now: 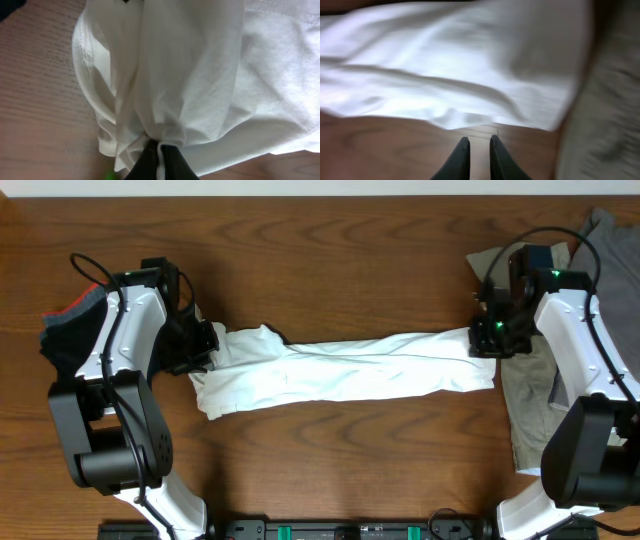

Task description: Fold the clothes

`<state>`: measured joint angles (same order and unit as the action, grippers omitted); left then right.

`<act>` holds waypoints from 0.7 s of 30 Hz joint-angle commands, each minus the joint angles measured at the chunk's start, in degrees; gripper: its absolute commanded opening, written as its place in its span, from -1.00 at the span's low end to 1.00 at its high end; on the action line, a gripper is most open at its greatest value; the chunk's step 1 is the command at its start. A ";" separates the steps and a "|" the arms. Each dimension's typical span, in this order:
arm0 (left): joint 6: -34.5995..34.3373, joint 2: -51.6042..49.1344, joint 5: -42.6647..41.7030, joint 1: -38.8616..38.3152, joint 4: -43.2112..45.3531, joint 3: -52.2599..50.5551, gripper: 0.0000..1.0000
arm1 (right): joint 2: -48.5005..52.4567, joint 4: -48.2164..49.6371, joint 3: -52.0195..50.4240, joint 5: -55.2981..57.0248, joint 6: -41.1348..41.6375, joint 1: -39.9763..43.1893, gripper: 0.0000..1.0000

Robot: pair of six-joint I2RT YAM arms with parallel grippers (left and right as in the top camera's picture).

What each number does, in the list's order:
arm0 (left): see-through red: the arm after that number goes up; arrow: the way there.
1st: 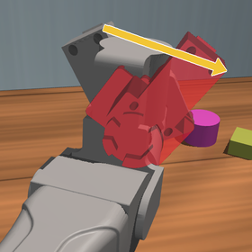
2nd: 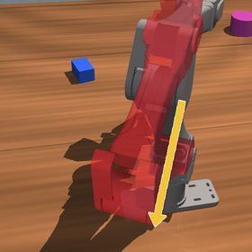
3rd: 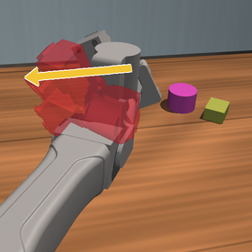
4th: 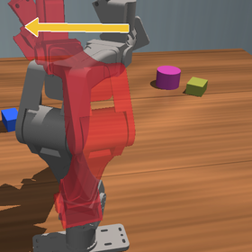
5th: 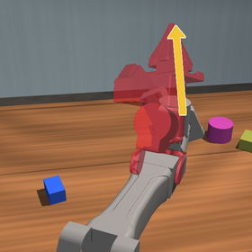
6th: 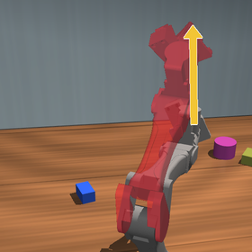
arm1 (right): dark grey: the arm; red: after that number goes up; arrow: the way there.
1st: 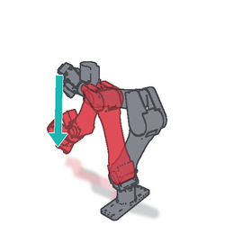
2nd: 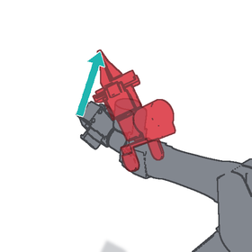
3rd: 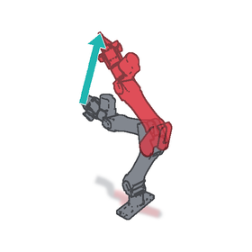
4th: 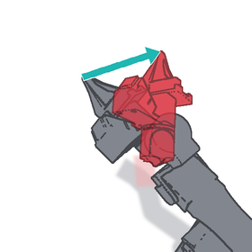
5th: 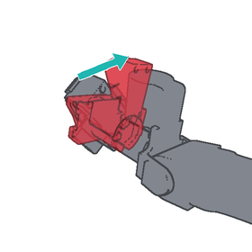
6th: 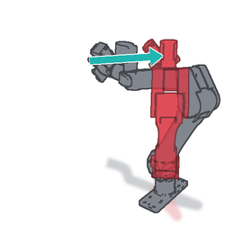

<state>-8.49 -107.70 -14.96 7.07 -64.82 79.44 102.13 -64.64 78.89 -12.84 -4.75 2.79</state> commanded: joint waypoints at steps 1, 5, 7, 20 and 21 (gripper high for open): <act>0.96 -0.04 0.92 0.33 -0.92 -0.76 -0.87 | -0.76 1.81 -1.20 -6.60 -2.95 -2.21 -0.73; 0.96 -0.04 0.92 0.20 -0.85 -2.08 -0.86 | -0.76 6.05 -4.31 -6.62 -1.27 -2.60 -0.72; 0.96 -0.04 0.92 0.20 -0.74 -2.78 -0.84 | -0.76 9.01 -6.82 -6.45 -0.37 -2.58 -0.73; 0.96 -0.04 0.94 0.20 -0.15 -6.32 -0.56 | -0.76 24.09 -19.74 5.33 8.52 -2.43 -0.73; 0.98 -0.04 0.92 0.20 -0.09 -6.47 -0.56 | -0.76 24.48 -20.15 6.99 9.64 -2.43 -0.74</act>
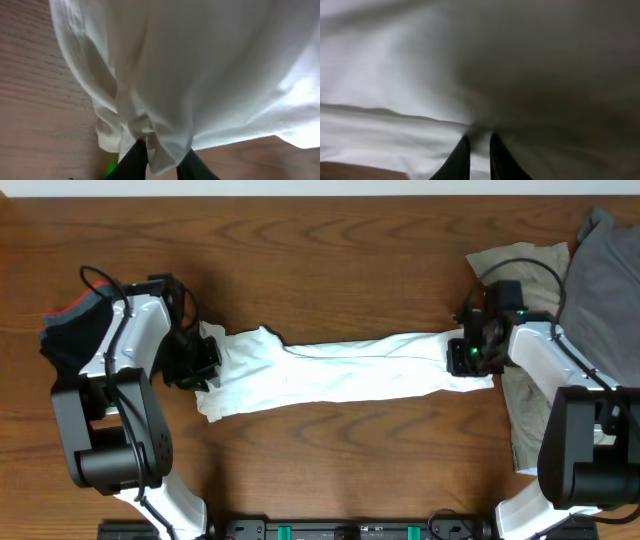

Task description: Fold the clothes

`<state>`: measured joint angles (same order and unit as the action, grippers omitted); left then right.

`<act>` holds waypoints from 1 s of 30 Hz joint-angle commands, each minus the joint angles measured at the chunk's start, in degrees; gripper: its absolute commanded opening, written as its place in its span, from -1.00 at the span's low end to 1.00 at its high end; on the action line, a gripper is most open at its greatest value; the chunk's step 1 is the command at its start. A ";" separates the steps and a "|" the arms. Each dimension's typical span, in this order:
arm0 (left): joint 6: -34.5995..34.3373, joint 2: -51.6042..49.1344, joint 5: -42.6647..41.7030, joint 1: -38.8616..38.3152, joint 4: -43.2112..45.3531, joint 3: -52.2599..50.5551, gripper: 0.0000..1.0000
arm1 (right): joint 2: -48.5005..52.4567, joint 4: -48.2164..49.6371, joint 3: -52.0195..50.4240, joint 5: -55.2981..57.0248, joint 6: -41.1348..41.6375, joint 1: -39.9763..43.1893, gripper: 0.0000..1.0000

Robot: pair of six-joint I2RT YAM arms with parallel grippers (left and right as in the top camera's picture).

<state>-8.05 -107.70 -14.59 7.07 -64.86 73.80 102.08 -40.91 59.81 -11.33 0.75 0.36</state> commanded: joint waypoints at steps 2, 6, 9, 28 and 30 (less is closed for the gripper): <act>0.57 0.04 0.52 0.20 0.00 -0.68 -0.57 | -0.72 0.92 -1.33 7.58 5.46 0.00 -0.70; 0.55 1.07 0.52 0.20 -0.20 1.29 -0.57 | -0.72 1.42 -1.33 8.33 5.64 0.00 -0.64; 0.55 3.23 0.52 0.20 -0.04 2.97 -0.57 | -0.72 1.53 -1.33 8.33 5.64 0.00 -0.63; 0.52 -0.37 0.46 0.20 14.29 4.37 0.16 | -0.72 1.49 -1.33 8.31 5.64 0.00 -0.58; 0.52 -1.77 -0.02 0.20 14.86 4.37 0.15 | -0.72 1.49 -1.33 8.31 5.64 0.00 -0.58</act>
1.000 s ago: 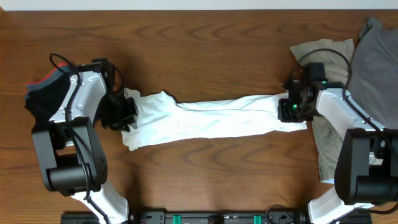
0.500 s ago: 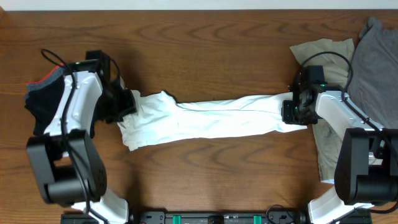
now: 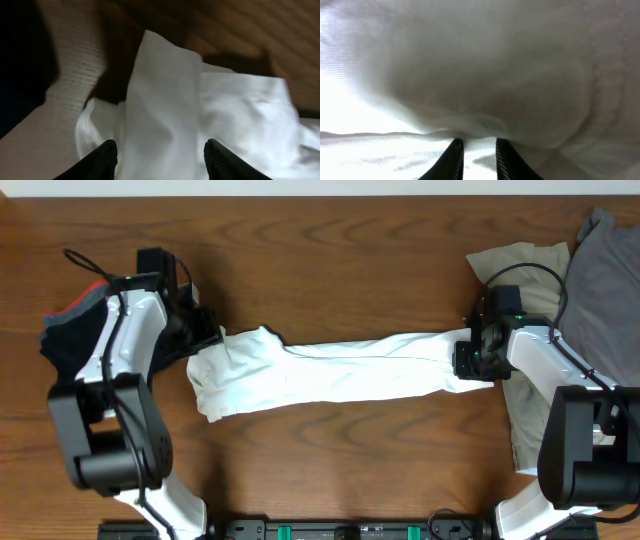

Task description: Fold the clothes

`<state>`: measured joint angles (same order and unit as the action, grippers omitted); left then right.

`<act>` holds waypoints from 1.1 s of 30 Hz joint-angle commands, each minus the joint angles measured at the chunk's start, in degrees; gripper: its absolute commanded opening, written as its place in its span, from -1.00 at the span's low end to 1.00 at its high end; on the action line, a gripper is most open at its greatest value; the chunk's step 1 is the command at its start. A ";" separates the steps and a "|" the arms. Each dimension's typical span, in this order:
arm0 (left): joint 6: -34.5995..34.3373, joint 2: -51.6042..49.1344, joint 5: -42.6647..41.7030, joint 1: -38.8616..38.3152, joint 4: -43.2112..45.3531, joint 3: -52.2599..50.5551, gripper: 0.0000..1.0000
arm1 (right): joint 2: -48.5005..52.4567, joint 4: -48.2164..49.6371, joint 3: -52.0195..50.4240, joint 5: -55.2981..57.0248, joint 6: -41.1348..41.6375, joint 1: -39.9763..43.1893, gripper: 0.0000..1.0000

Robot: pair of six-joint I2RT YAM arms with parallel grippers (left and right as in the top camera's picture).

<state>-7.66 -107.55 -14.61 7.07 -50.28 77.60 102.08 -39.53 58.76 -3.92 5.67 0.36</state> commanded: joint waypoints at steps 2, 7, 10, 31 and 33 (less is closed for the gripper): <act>0.15 -2.64 -0.76 0.20 0.70 0.57 0.05 | -0.72 0.09 -0.28 0.90 0.72 0.00 -0.58; 0.15 -2.40 -1.42 0.20 2.16 0.59 -0.17 | -0.72 0.07 -0.28 0.90 0.72 0.00 -0.59; 0.15 -2.40 -1.44 0.20 2.36 0.59 -0.56 | -0.72 0.07 -0.28 0.90 0.72 0.00 -0.60; 0.61 6.01 -3.32 0.20 1.81 0.44 -0.42 | -0.72 0.09 -0.28 0.92 0.70 0.00 -0.60; 0.61 5.42 -3.32 0.20 1.81 0.24 -0.42 | -0.72 0.04 -0.28 0.92 0.70 0.00 -0.60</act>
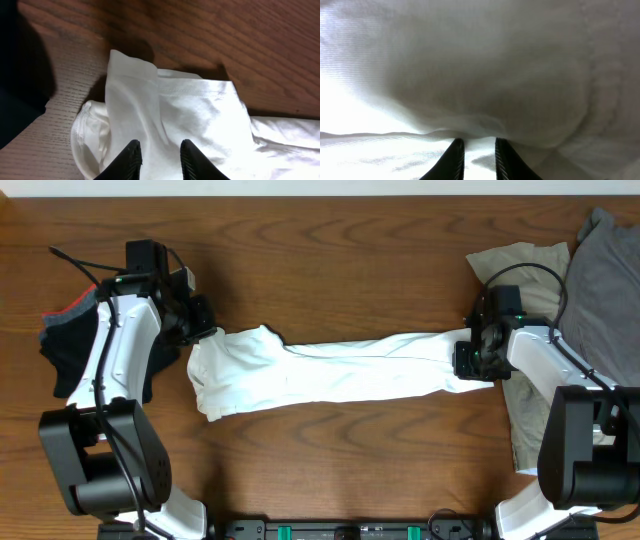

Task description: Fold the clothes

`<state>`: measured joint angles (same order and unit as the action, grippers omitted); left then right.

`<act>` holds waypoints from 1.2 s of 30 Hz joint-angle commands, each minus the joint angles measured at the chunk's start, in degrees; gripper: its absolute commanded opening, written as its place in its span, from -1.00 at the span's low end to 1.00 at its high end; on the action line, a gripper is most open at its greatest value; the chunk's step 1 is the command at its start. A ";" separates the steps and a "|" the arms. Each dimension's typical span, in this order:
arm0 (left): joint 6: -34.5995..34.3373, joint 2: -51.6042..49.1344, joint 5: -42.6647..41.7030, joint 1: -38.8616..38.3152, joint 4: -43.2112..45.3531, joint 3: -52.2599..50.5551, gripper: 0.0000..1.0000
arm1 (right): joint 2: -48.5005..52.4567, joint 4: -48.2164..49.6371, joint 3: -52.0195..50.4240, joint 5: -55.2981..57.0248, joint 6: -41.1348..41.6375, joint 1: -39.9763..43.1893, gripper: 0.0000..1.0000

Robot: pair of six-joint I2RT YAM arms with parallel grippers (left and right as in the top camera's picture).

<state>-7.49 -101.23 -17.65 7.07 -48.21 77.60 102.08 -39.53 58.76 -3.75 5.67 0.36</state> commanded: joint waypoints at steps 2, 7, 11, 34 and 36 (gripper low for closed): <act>0.87 -1.64 -0.17 0.20 -0.07 0.20 -0.42 | -0.72 0.04 -0.28 0.76 0.70 0.00 -0.59; 1.05 -2.84 4.68 0.20 2.29 0.20 -0.14 | -0.72 0.07 -0.28 0.74 0.70 0.02 -0.59; 1.05 -3.67 5.55 0.20 3.76 0.20 -0.14 | -0.72 0.04 -0.28 0.74 0.70 0.04 -0.59; 1.07 -8.46 0.46 0.20 3.63 0.22 -0.88 | -0.72 -0.11 -0.28 0.74 0.70 0.11 -0.59; 1.11 -7.87 -2.97 0.20 3.30 0.22 -0.89 | -0.72 -0.11 -0.28 0.74 0.70 0.11 -0.59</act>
<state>-6.79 -109.75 -15.68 7.07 -44.38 77.60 102.08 -39.59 58.76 -3.57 5.69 0.36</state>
